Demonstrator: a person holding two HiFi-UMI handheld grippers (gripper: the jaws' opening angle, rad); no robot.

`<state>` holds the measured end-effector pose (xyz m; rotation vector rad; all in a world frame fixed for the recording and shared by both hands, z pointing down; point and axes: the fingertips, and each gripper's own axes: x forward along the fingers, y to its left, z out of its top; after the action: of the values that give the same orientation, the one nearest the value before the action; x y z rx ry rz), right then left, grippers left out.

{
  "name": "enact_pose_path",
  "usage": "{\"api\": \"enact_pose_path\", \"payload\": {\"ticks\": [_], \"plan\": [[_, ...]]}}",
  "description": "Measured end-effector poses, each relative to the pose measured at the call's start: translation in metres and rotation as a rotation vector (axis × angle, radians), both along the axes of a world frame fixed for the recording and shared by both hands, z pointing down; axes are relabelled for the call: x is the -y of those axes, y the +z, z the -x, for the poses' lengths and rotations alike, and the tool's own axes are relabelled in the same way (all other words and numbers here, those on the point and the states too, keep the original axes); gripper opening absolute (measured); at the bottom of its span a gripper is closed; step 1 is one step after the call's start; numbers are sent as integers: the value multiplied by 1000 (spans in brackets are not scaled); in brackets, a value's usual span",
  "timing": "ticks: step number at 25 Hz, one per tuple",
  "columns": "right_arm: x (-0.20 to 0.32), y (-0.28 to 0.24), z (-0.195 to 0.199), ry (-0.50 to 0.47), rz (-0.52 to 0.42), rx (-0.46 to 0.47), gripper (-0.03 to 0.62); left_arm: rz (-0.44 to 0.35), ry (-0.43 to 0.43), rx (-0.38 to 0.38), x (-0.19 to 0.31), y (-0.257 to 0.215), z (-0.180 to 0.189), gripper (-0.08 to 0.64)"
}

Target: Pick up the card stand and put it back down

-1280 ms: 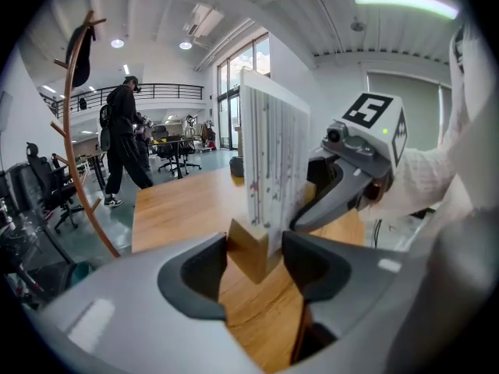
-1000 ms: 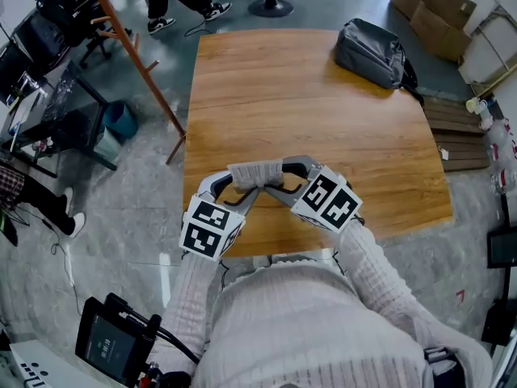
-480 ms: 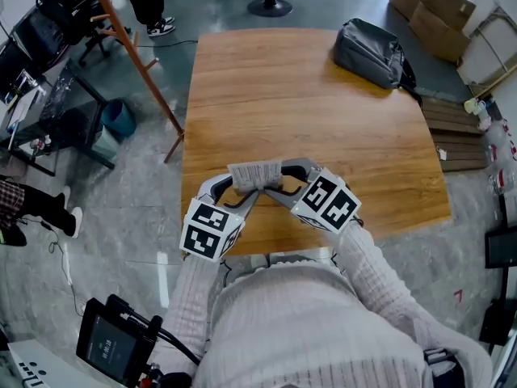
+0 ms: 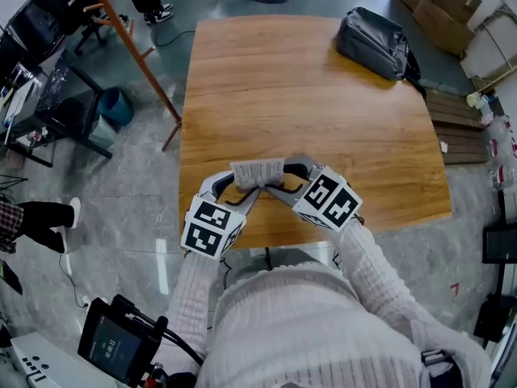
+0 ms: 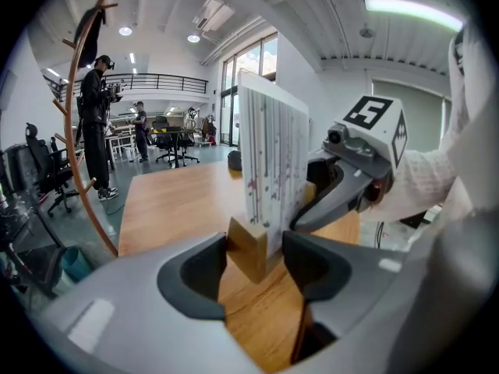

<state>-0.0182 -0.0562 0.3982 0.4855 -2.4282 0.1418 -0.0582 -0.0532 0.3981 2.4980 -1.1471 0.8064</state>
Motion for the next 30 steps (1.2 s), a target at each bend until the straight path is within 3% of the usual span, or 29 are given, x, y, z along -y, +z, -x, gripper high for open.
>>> {"api": "enact_pose_path", "payload": {"ticks": [12,21,30], "plan": [[7,70,-1,-3,105,-51,183,120,22,7,7,71,-2,227],[24,121,-11,17,120,-106,184,123,61,58,26,119,-14,227],[31,137,-16,40,165,-109,184,139,93,75,33,135,-19,227]]}}
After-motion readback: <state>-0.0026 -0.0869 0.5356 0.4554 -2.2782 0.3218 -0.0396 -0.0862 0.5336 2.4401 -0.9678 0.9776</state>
